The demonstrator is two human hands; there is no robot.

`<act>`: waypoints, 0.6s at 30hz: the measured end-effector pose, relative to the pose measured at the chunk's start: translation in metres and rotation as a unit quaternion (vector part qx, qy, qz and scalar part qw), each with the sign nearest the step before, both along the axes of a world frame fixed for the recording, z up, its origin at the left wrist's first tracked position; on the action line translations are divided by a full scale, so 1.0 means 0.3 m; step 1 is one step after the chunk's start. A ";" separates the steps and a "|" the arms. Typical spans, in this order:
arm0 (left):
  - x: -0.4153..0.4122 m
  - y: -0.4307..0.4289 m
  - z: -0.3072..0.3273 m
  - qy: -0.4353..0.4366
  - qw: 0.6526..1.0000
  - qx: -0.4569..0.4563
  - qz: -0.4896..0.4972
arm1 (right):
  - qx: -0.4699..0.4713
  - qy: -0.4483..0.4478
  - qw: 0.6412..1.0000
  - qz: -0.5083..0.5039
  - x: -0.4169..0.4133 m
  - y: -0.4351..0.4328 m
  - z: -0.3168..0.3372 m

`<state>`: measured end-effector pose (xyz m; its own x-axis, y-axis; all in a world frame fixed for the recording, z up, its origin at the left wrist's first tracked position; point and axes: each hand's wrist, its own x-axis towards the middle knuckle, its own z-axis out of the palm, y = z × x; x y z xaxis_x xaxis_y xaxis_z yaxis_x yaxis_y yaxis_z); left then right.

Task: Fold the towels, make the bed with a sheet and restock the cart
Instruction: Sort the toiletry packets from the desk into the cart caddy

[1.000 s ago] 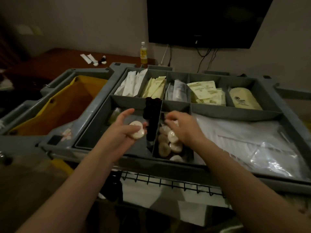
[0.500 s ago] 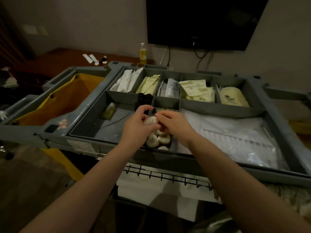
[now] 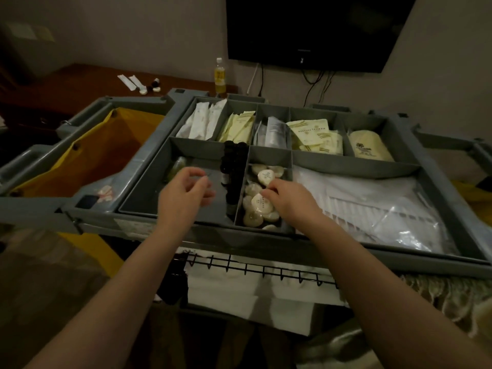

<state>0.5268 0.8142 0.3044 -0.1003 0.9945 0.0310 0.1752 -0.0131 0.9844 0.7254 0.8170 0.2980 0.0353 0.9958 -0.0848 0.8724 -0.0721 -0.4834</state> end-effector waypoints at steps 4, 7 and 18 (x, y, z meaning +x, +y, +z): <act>-0.042 -0.032 -0.029 -0.026 0.999 -0.028 0.022 | 0.041 -0.104 0.993 0.022 -0.011 -0.014 -0.022; -0.034 -0.052 -0.045 -0.028 0.998 -0.040 0.029 | 0.027 -0.104 0.994 0.027 0.003 -0.014 -0.041; 0.115 -0.013 -0.026 -0.005 0.992 -0.014 0.124 | 0.107 0.117 0.984 0.078 0.096 0.017 -0.023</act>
